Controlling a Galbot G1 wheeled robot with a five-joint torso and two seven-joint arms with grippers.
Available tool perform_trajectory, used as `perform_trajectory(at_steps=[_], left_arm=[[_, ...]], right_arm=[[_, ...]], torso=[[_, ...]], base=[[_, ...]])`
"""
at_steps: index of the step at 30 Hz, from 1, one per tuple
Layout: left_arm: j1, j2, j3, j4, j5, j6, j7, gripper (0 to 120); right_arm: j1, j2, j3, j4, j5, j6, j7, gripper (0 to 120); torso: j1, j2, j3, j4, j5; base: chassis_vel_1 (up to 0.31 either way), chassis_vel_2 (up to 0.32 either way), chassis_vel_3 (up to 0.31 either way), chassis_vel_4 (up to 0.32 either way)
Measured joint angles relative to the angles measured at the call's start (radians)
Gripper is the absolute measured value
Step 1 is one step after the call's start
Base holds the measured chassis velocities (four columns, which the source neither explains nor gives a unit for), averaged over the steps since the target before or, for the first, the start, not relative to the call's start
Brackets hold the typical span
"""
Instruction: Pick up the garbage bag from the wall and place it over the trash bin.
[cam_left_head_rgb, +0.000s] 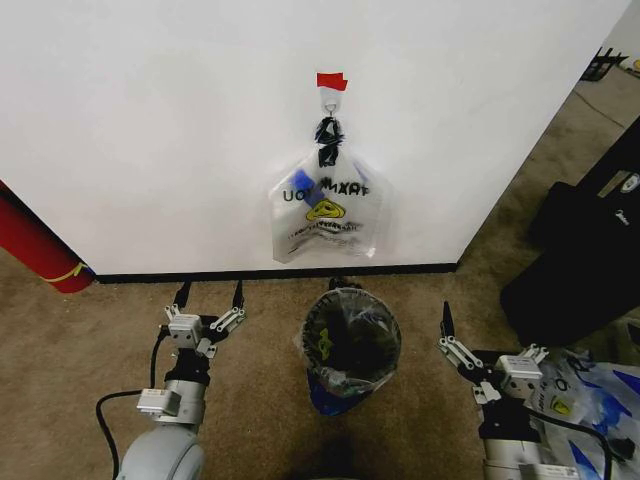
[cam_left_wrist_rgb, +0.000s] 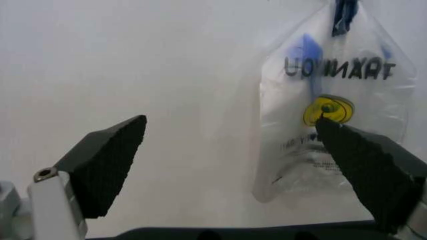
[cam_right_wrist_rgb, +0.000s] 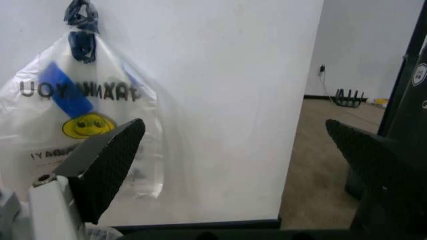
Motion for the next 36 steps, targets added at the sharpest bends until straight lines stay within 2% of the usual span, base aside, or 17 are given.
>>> perform_trajectory(at_steps=[36], left_arm=[[-0.017, 0.001, 0.022, -0.001, 0.007, 0.008, -0.013, 100]], right_arm=[[0.006, 0.000, -0.005, -0.006, 0.006, 0.005, 0.001, 100]], torso=[[0.000, 0.000, 0.000, 0.0000, 0.0001]], base=[[0.000, 0.000, 0.000, 0.000]])
